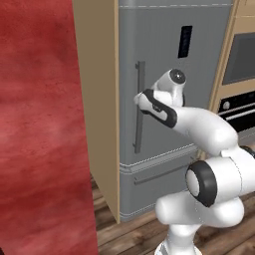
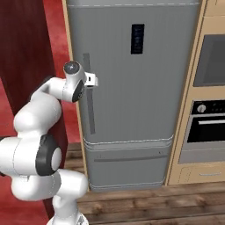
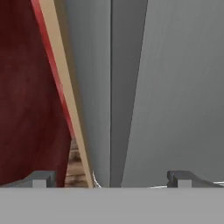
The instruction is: Retrieve the butter from the fridge and place it on a plate on the dining table. Then retrieve the butter knife by the fridge and place it near the plate.
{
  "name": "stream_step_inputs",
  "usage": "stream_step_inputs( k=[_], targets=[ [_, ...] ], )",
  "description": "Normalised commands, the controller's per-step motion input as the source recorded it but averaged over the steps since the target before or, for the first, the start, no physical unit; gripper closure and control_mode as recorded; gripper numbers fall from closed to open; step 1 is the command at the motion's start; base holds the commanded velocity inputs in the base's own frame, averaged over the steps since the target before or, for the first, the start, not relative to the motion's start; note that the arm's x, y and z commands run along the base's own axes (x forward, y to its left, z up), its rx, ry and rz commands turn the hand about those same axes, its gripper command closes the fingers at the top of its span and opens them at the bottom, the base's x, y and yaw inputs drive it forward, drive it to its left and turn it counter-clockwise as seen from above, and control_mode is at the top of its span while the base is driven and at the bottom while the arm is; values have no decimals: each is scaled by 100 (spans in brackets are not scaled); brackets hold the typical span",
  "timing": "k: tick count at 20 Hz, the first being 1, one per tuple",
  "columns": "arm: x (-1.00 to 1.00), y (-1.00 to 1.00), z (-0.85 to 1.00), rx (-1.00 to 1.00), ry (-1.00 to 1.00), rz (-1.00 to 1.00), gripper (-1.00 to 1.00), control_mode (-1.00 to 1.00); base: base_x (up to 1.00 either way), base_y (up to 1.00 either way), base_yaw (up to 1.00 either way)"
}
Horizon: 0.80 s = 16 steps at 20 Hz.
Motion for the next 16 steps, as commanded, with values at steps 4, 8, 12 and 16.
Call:
stream_step_inputs(
  k=[4,8,12,16],
  targets=[
    [57,0,0,0,0,8,-100,-100,0,0,0],
    [50,0,0,0,0,6,-100,-100,0,0,0],
    [53,0,0,0,0,5,-100,-100,0,0,0],
    [50,0,0,0,0,1,-100,-100,0,0,0]
  ],
)
